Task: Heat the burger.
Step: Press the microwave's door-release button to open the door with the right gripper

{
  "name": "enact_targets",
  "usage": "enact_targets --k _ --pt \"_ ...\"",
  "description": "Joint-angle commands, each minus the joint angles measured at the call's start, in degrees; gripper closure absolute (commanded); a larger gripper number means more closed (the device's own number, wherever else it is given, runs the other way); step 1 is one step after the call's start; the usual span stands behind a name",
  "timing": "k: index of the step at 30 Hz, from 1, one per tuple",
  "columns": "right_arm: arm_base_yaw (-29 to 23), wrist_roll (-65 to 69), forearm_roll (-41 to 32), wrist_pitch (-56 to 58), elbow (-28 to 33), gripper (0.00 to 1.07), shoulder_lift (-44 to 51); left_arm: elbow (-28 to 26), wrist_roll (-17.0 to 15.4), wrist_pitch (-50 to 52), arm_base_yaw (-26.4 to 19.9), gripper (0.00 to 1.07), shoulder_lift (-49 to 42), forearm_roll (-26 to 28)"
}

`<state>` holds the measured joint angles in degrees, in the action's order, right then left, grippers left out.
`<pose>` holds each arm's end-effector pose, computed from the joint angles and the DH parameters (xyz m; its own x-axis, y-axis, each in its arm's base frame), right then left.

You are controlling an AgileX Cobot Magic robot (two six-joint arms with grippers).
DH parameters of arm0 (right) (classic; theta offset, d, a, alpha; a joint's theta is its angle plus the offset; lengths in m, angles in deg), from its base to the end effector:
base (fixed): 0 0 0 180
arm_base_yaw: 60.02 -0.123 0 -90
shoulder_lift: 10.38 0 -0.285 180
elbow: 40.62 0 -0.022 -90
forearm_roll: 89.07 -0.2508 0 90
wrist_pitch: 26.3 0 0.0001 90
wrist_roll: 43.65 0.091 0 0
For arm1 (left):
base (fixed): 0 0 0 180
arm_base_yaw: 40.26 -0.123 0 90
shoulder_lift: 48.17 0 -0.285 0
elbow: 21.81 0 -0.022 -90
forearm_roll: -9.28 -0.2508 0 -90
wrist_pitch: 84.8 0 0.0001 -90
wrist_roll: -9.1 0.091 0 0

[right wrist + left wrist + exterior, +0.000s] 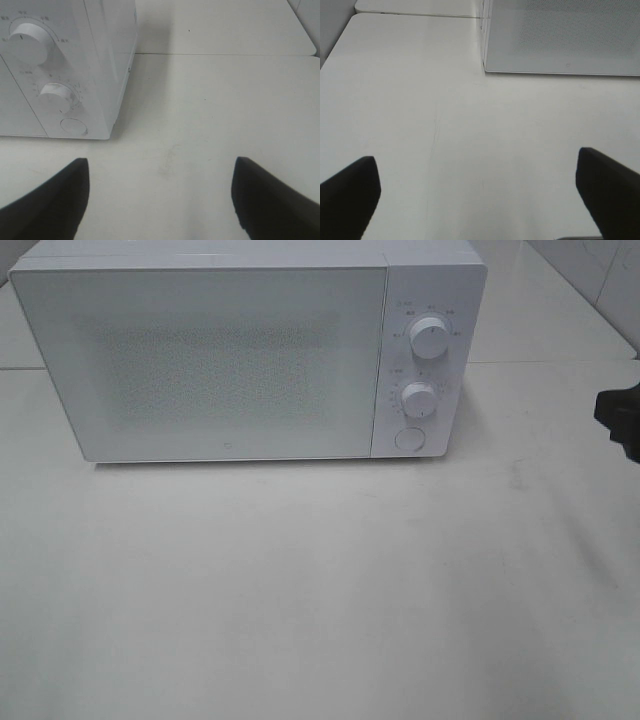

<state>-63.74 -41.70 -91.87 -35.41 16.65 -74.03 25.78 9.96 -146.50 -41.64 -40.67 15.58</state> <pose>0.1841 0.0113 0.2345 -0.3744 0.0580 -0.9254 -0.0270 0.9969 0.0734 -0.0084 -0.0090 0.2811 -0.4503 -0.0480 -0.8916 0.0456 0.9960 -0.0766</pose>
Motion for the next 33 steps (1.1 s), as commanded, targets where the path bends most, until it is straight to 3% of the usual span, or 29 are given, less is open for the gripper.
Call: enact_targets --k 1,8,10,13,15,16,18,21,22,24,26,33 --pt "0.23 0.29 0.17 -12.66 4.58 0.32 -3.09 0.06 0.11 0.40 -0.06 0.06 -0.34 0.06" --pt "0.06 0.34 -2.69 -26.99 8.48 0.32 -9.63 0.06 0.11 0.40 -0.06 0.06 -0.34 0.06" --pt "-4.47 -1.32 -5.61 -33.29 10.31 0.32 -14.32 0.06 0.11 0.40 -0.06 0.06 -0.34 0.06" --pt "-6.36 -2.35 -6.70 -35.29 10.83 0.32 -15.87 0.06 0.11 0.40 -0.06 0.06 -0.34 0.06" --pt "-12.26 -5.50 -12.78 -41.42 11.86 0.32 -21.03 0.06 0.11 0.40 -0.06 0.06 -0.34 0.06" --pt "-12.26 -5.50 -12.78 -41.42 11.86 0.32 -21.03 0.06 0.11 0.40 -0.06 0.06 -0.34 0.06" --pt "-20.17 -8.31 -21.66 -49.39 11.97 0.32 -27.27 0.06 0.11 0.40 -0.06 0.06 -0.34 0.06" --pt "-22.29 -8.88 -23.95 -51.34 11.92 0.32 -28.82 0.06 0.11 0.40 -0.06 0.06 -0.34 0.06" --pt "-26.24 -9.91 -28.48 -53.97 11.46 0.32 -31.68 0.06 0.11 0.40 -0.06 0.06 -0.34 0.06" --pt "-27.96 -10.31 -30.60 -55.06 11.17 0.32 -32.72 0.06 0.11 0.40 -0.06 0.06 -0.34 0.06" --pt "-35.47 -13.24 -40.39 -57.93 8.42 0.32 -36.61 0.06 0.11 0.40 -0.06 0.06 -0.34 0.06" --pt "-41.37 -18.16 -46.41 -58.79 3.61 0.32 -40.22 0.06 0.11 0.40 -0.06 0.06 -0.34 0.06"
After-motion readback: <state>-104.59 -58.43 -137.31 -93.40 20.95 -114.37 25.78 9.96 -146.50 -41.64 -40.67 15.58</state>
